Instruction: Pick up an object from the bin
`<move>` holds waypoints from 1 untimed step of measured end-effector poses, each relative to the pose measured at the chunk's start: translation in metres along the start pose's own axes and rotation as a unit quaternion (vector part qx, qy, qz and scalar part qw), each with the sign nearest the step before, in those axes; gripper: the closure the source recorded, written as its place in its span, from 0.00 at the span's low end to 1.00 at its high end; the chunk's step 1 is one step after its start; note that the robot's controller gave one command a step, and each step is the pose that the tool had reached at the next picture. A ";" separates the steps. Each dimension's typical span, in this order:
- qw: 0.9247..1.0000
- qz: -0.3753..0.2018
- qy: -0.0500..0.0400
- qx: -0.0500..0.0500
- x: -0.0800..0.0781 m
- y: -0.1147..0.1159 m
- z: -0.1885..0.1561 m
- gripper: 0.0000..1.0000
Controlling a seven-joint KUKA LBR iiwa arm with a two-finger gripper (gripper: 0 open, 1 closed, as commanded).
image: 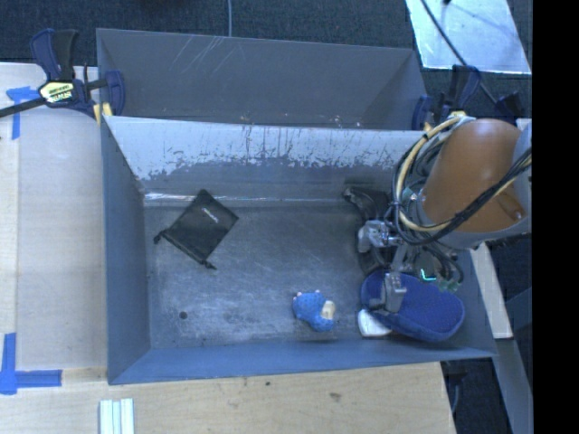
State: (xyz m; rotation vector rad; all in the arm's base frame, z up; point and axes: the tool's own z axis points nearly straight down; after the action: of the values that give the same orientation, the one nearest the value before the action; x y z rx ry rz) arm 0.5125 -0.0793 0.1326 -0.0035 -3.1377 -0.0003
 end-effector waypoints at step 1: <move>0.999 0.035 -0.007 -0.001 -0.065 -0.051 0.027 0.00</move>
Offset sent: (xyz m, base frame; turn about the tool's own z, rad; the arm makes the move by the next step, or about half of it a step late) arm 0.0607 -0.0510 -0.0279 0.0688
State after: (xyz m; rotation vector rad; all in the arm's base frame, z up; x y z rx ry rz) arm 0.5771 -0.1300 0.1050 -0.1133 -3.1494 -0.0034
